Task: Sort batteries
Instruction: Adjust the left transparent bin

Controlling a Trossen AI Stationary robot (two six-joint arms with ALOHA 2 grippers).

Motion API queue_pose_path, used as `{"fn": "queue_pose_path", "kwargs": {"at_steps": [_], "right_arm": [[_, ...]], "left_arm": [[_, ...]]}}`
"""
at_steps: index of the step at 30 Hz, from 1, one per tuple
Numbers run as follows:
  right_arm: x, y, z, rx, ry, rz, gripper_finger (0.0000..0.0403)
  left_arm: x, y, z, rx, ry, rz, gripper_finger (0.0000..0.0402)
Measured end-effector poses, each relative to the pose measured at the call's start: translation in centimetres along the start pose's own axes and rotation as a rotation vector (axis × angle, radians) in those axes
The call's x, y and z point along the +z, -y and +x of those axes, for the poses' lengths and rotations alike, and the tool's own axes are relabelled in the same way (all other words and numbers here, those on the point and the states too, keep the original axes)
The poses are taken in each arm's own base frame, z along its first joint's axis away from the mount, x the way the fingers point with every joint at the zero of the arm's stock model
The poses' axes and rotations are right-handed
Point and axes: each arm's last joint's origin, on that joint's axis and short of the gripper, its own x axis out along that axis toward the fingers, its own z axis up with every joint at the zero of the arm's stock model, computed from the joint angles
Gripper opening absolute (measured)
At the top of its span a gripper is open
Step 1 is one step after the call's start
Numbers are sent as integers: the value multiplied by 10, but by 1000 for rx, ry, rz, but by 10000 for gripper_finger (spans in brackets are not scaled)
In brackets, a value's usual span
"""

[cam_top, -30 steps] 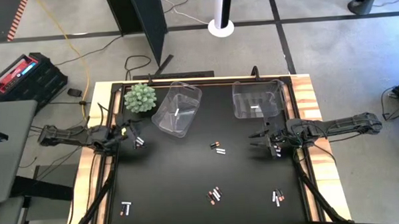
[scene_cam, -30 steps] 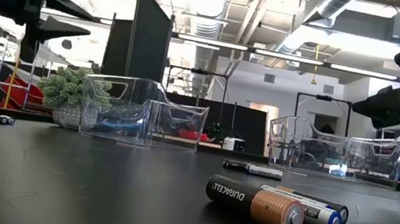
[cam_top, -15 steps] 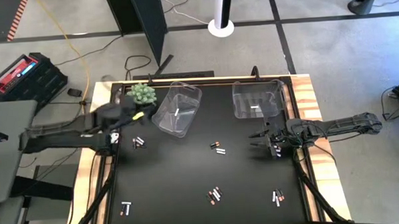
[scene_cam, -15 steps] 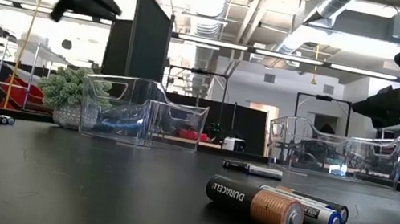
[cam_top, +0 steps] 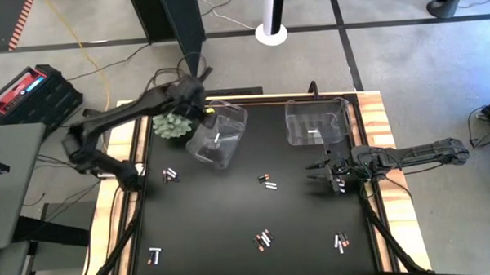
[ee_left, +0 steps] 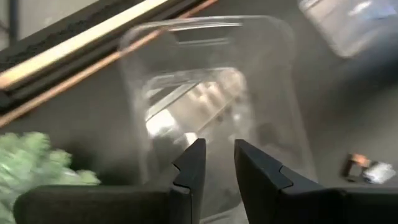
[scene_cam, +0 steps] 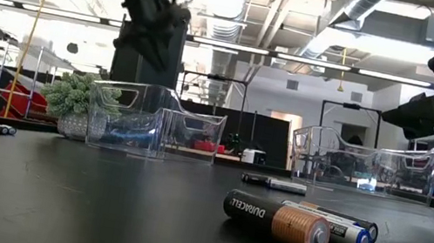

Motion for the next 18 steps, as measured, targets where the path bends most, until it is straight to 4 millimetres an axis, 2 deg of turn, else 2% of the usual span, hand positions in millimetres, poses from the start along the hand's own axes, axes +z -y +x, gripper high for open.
{"fn": "queue_pose_path", "kwargs": {"at_steps": [5,10,18], "right_arm": [[0,0,0,0,0,0,166],[0,0,0,0,0,0,166],[0,0,0,0,0,0,166]], "left_arm": [[13,-3,24,40,-81,40,79],[14,-3,40,57,-127,56,79],[17,-15,40,120,-111,31,86]]}}
